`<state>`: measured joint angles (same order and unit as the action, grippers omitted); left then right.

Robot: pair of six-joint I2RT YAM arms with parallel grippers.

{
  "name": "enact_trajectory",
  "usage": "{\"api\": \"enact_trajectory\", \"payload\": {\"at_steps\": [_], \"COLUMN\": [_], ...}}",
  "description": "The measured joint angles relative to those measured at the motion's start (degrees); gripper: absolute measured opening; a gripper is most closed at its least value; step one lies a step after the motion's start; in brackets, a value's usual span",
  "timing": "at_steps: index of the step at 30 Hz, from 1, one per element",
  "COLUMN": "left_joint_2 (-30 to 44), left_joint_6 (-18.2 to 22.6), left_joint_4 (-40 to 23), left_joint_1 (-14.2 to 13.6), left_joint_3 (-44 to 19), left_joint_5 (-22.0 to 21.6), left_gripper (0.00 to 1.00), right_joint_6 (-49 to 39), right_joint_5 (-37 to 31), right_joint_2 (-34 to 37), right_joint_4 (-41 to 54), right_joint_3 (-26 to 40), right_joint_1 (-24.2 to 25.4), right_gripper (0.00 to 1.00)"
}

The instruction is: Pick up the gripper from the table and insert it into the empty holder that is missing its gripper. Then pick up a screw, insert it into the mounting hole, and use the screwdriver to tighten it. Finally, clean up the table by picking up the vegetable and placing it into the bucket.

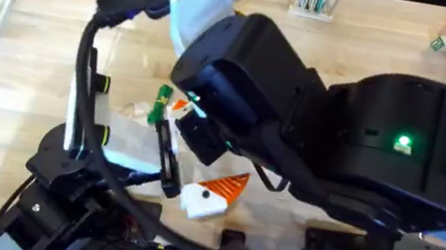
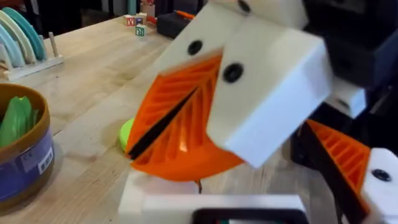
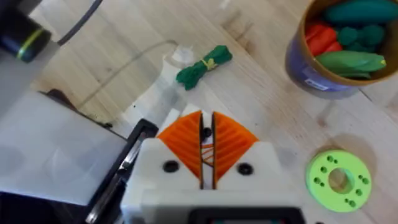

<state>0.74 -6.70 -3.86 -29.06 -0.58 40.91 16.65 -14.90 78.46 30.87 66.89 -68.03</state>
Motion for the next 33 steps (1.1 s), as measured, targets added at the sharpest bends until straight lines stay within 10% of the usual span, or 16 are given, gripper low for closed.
{"api": "enact_trajectory", "payload": {"at_steps": [11,33], "left_joint_2": [0.0,0.0], "left_joint_6": [0.3,0.5], "left_joint_4": [0.0,0.0], "left_joint_1": [0.1,0.1], "left_joint_3": [0.0,0.0], "left_joint_5": [-0.4,-0.4], "left_gripper": [0.985,0.987], "right_joint_6": [0.1,-5.4], "right_joint_5": [-0.9,6.8], "right_joint_2": [-2.1,-27.3], "right_joint_4": [1.2,23.1], "right_joint_3": [-0.3,-0.5], "right_joint_1": [2.7,11.7], "right_gripper": [0.892,0.915]}}
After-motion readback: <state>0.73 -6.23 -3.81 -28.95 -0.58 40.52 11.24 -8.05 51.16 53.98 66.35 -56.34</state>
